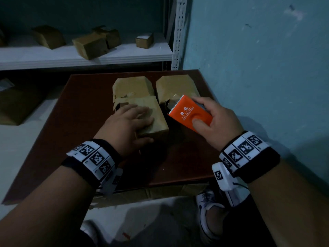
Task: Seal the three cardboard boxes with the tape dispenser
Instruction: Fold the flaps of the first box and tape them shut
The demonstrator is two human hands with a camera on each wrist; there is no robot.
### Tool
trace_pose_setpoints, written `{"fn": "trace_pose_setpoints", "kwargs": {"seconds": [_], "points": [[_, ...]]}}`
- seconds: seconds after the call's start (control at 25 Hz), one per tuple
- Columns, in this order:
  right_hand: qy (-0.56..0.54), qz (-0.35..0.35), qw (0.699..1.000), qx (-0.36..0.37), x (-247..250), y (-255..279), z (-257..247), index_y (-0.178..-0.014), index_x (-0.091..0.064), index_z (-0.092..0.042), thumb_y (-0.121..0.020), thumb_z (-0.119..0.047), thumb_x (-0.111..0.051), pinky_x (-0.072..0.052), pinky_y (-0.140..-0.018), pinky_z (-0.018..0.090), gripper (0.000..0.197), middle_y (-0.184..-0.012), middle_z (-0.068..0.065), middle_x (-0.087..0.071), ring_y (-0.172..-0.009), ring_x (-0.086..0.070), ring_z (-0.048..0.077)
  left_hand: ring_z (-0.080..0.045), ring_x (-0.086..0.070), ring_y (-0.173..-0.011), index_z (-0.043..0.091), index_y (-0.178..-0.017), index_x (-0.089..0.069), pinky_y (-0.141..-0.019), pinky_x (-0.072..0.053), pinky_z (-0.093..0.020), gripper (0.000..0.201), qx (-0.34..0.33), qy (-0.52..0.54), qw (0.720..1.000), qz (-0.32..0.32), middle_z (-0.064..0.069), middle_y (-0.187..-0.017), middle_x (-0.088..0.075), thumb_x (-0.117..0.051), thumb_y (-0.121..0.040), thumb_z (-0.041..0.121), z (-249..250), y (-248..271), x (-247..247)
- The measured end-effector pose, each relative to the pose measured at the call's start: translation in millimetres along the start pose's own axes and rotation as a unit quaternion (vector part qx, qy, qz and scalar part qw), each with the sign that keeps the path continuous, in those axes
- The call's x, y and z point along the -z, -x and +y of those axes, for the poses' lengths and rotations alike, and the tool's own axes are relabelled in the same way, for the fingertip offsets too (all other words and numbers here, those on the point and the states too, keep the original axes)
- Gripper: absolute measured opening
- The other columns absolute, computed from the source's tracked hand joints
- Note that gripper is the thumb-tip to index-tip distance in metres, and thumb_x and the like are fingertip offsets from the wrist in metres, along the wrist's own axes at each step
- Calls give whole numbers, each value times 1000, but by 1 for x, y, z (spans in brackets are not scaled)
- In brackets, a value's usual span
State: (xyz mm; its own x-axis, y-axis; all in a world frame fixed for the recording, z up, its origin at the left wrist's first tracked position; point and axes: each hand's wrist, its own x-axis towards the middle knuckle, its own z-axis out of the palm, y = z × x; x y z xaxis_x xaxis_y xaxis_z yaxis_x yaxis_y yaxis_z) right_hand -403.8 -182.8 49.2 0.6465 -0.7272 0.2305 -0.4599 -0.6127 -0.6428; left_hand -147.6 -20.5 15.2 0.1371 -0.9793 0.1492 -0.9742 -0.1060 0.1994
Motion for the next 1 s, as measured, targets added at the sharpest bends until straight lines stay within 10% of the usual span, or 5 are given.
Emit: {"fn": "trace_pose_setpoints", "kwargs": {"seconds": [0.4, 0.52, 0.84, 1.0], "points": [[72, -43, 994, 72, 3, 4, 0, -155, -44, -45, -86, -51, -59, -55, -87, 32, 71, -130, -6, -67, -101, -63, 9, -13, -35, -153, 28, -148, -55, -122, -36, -53, 67, -8, 189, 979, 73, 11, -155, -51, -76, -86, 46, 6, 5, 7], [78, -39, 992, 95, 5, 7, -5, -153, -48, -43, -86, -46, -63, -45, -81, 16, 69, -128, -6, -67, -96, -58, 2, -7, -50, -137, 30, -143, -60, -110, -47, -45, 57, 23, 247, 961, 125, 20, -139, -57, -67, -91, 53, 15, 6, 13], [74, -63, 981, 167, 6, 13, -14, -153, -50, -38, -84, -46, -60, -52, -95, 35, 70, -131, -1, -70, -106, -65, 15, -7, -65, -108, 50, -107, -67, -90, -54, -42, 13, 25, 308, 942, 128, 22, -108, -71, -64, -95, 51, 36, 1, 18], [70, -66, 981, 168, 7, 14, -10, -154, -49, -39, -88, -53, -58, -54, -96, 38, 68, -134, -2, -68, -109, -65, 15, -5, -68, -88, 34, -91, -70, -77, -52, -28, 7, 33, 325, 935, 140, 12, -90, -73, -72, -97, 32, 43, 1, 19]]}}
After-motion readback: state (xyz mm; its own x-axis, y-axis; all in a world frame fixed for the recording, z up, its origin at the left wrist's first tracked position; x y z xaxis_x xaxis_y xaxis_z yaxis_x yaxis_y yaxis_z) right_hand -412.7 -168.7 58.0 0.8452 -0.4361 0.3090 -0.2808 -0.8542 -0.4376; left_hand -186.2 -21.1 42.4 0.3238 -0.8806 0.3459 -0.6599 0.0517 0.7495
